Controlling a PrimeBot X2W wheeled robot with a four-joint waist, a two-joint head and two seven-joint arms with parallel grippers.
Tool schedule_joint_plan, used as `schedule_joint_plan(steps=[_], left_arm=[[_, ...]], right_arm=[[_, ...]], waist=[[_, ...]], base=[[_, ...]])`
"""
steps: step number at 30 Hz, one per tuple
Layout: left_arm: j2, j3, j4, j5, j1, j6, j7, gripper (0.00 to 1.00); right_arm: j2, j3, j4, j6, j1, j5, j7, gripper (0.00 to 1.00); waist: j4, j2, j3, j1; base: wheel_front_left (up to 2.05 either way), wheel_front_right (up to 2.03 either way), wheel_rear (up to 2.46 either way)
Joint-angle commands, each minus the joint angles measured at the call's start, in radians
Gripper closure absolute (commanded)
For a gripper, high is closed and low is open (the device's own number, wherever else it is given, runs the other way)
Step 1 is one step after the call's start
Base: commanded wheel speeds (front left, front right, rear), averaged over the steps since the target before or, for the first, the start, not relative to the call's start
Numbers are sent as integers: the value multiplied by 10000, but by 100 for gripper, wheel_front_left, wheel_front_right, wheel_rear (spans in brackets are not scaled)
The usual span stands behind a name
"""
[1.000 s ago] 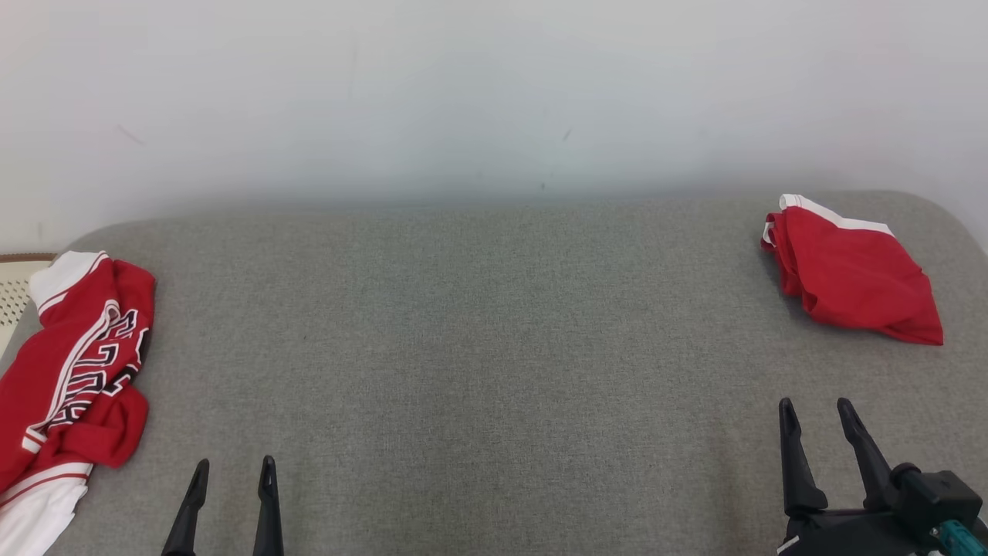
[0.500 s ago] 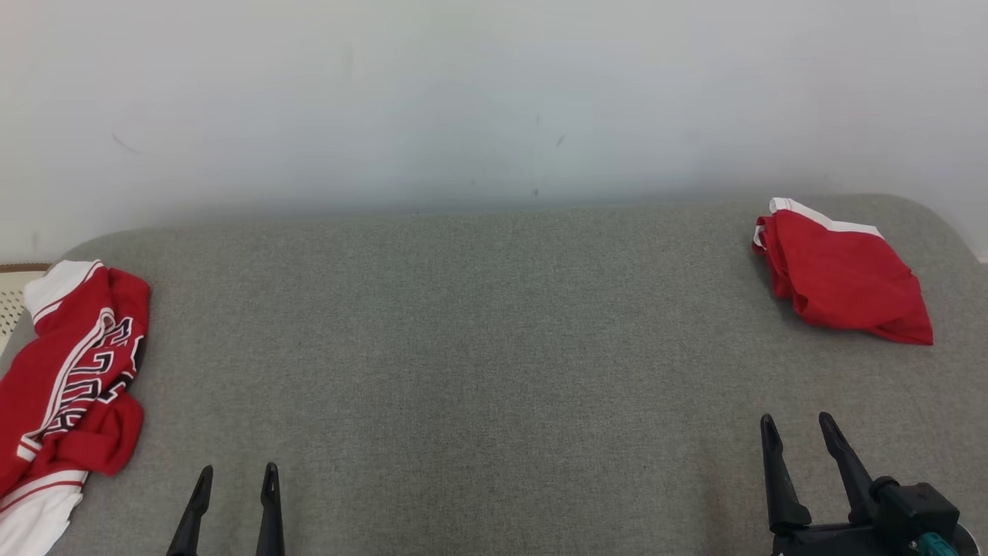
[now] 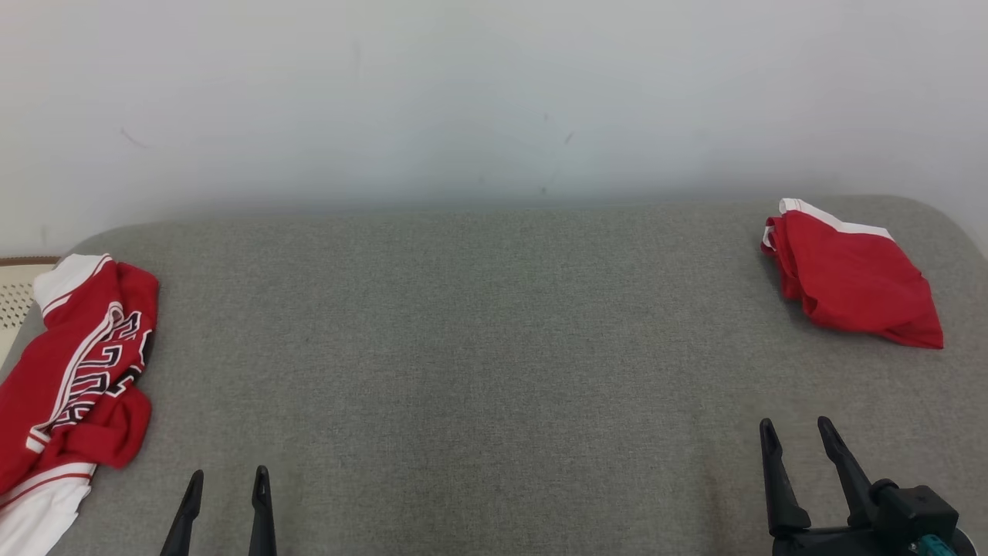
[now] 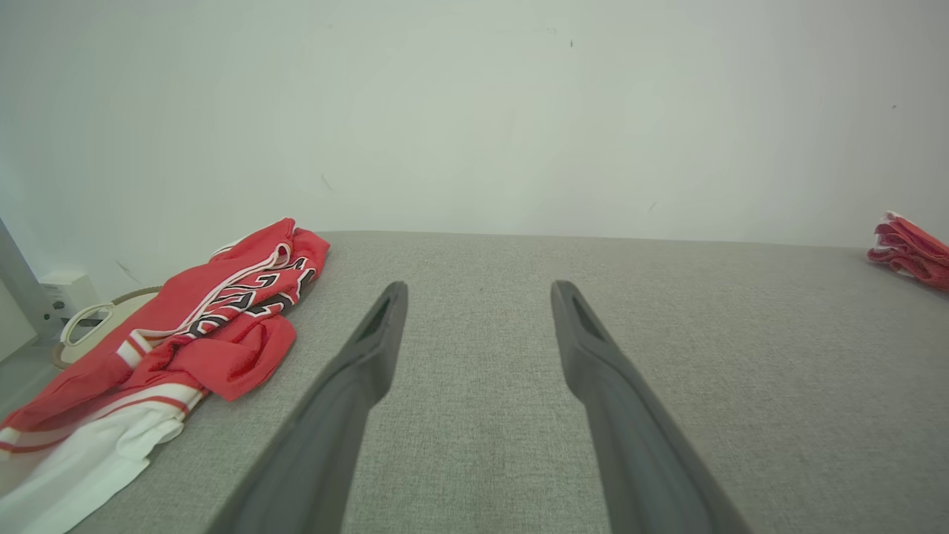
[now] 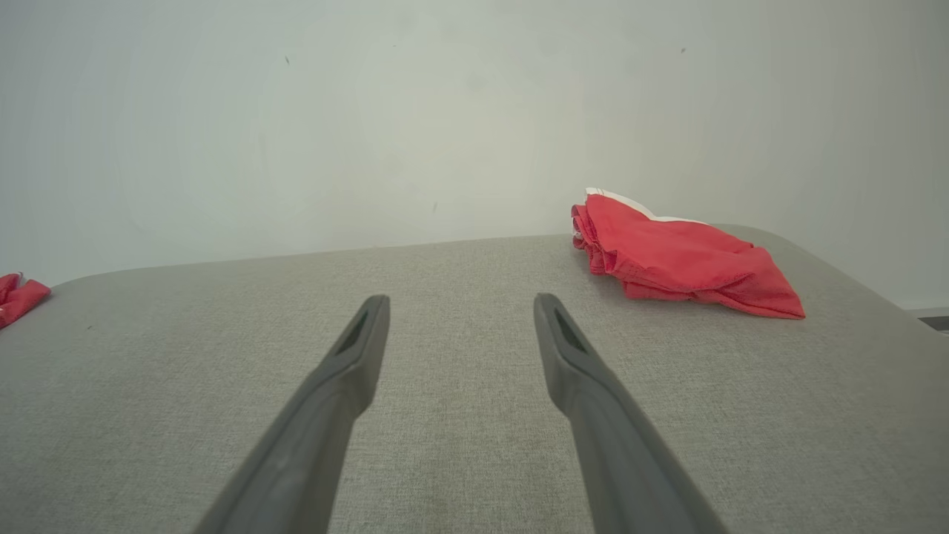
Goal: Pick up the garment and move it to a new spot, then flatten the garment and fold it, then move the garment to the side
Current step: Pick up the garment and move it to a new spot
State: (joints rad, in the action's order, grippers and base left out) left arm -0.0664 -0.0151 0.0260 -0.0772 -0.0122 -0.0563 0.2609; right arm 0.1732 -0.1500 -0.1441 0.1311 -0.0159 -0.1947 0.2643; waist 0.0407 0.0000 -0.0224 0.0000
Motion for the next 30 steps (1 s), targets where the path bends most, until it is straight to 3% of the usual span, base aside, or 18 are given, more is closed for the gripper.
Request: schedule_joint_plan(steps=[1, 30], left_arm=[[-5, -3, 37, -16, -69, -44, 23, 0], [-125, -418, 119, 2, -223, -184, 25, 0]], right_arm=[[44, -5, -11, -6, 59, -88, 22, 0], [-42, -719, -352, -6, -328, -293, 22, 0]], waist=[[71, 0, 8, 0], [3033, 0, -126, 0]], base=[[0, 0, 0], [0, 0, 0]])
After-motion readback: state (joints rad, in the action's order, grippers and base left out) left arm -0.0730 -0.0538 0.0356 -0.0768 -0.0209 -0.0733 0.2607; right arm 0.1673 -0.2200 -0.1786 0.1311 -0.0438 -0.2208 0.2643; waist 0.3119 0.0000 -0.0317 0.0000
